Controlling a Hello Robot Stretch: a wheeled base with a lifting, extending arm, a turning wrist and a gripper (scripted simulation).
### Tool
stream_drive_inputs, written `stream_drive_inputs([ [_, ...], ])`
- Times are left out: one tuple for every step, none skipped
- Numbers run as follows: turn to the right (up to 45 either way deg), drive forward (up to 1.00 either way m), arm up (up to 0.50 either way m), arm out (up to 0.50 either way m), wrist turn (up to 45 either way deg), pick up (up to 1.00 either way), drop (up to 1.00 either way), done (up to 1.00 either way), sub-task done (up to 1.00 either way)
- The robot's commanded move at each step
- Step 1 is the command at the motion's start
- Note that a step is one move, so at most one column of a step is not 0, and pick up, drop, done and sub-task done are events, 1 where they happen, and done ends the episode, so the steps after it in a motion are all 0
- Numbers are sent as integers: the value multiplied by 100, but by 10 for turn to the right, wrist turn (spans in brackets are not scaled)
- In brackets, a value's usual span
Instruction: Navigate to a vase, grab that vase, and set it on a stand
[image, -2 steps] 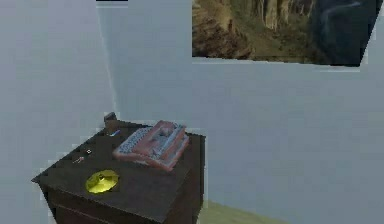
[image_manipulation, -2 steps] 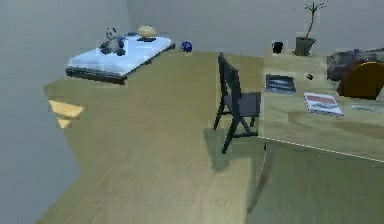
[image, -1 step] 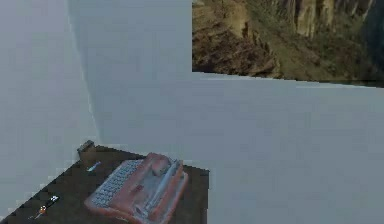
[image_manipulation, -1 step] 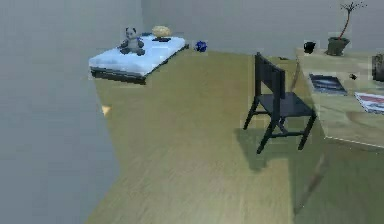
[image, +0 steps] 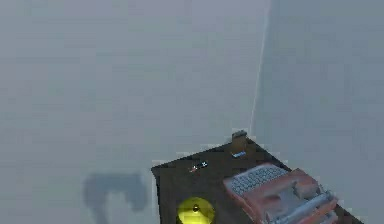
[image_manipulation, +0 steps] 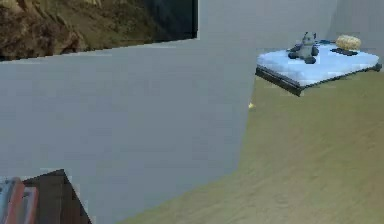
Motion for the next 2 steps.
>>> stream_drive_inputs([
  [-450,0,0,0,0,0,0,0,0],
  [-360,0,0,0,0,0,0,0,0],
])
